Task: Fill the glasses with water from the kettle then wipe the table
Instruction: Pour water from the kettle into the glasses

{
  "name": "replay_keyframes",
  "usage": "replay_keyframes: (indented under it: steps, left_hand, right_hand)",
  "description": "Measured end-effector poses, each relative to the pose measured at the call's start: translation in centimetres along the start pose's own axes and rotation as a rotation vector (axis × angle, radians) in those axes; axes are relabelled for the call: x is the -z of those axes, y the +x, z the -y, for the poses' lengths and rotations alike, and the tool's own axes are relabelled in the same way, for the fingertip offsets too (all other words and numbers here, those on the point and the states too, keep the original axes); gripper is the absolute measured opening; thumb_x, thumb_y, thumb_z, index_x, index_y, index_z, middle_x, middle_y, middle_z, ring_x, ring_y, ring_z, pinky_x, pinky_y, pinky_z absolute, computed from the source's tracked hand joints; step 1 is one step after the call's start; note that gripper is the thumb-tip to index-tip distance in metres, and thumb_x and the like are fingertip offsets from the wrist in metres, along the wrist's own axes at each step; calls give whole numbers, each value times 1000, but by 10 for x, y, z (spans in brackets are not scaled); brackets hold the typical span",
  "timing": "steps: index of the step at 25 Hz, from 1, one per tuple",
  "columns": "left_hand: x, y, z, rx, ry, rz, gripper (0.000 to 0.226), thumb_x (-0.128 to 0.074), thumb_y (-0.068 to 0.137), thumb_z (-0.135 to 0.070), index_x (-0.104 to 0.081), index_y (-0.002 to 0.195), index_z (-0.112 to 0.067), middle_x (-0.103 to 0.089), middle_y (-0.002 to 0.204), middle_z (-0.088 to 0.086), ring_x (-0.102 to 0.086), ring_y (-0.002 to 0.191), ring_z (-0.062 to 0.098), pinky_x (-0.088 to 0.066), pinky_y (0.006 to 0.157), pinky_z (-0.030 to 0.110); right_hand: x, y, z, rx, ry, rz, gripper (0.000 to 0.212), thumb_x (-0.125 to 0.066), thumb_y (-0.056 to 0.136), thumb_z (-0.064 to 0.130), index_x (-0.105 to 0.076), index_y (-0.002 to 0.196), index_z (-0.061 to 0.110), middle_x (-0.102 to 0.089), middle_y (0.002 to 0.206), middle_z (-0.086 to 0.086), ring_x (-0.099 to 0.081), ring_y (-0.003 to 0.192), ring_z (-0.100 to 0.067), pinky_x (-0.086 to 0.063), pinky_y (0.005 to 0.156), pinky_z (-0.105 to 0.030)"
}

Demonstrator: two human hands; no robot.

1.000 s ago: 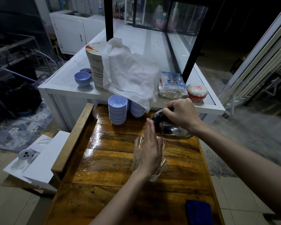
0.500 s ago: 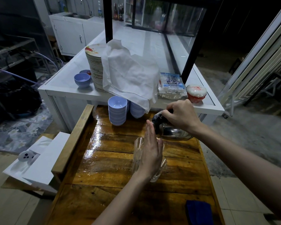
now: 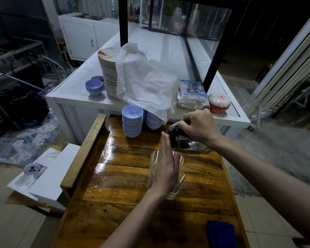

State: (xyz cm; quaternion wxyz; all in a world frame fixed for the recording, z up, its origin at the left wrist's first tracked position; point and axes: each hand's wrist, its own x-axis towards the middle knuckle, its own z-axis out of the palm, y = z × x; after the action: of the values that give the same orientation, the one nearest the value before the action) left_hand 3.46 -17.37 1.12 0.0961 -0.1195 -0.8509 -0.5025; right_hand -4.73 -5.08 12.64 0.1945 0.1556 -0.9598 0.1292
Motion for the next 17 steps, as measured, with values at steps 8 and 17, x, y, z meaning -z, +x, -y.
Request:
replay_keyframes:
  steps: [8,17]
  left_hand:
    - [1,0,0,-9,-16,11,64,-28,104,-35,11,153,-22,21,159,-13,14,146,0,10,110,7]
    - [0,3,-1,-35,47,42,64,-27,104,-36,10,153,-19,19,160,-8,14,147,2,2,120,24]
  right_hand:
    - [3,-2,3,-5,21,6,36,-58,85,31,-68,55,13,-50,47,8,-45,48,-12,-37,76,-35]
    - [4,-5,-7,-64,76,-18,43,-50,80,39,-68,55,8,-61,49,-6,-54,50,-22,-36,65,-32]
